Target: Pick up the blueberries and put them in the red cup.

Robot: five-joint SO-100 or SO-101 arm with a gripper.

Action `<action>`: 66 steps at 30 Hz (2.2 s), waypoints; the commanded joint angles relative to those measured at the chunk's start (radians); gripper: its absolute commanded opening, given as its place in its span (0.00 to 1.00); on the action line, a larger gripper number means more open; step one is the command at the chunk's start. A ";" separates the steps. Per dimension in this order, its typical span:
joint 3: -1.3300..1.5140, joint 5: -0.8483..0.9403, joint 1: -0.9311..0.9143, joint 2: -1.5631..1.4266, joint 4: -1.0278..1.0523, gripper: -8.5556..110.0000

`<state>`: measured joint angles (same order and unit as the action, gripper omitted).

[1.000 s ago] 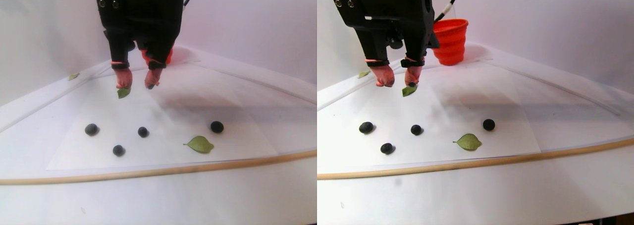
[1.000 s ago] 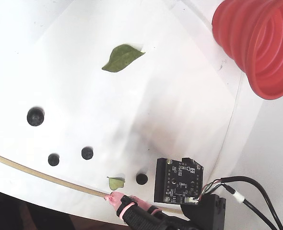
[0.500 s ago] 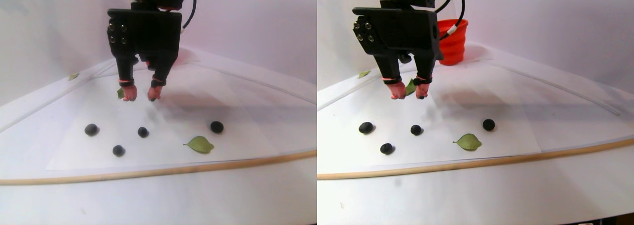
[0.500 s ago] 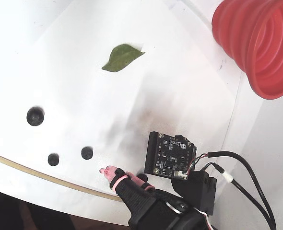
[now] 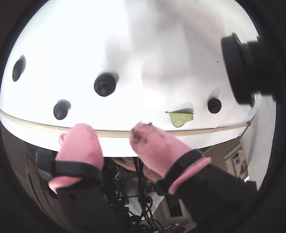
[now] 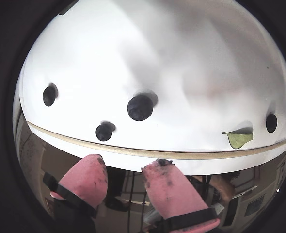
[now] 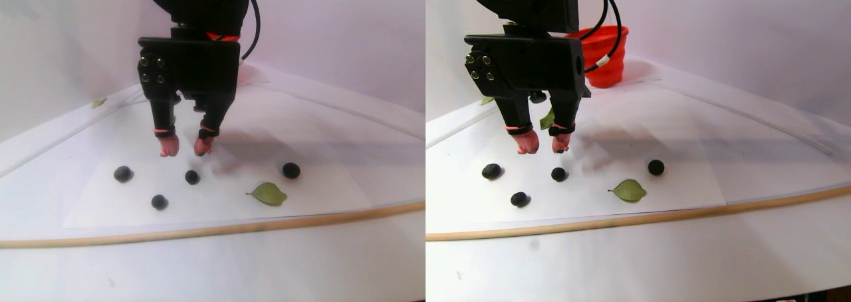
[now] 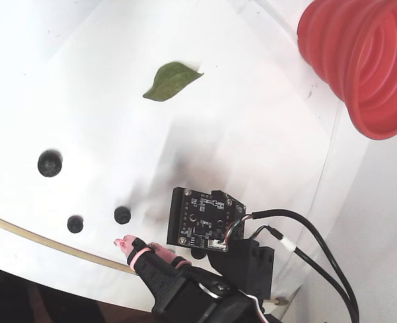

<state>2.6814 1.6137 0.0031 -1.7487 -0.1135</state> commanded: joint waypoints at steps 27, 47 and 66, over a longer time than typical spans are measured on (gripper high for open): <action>-0.080 -0.005 -0.009 0.308 -0.278 0.22; -0.143 -0.003 -0.011 0.360 -0.295 0.22; -0.155 -0.003 -0.011 0.376 -0.304 0.19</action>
<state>2.5111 1.6030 -0.0046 -1.3683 -0.4111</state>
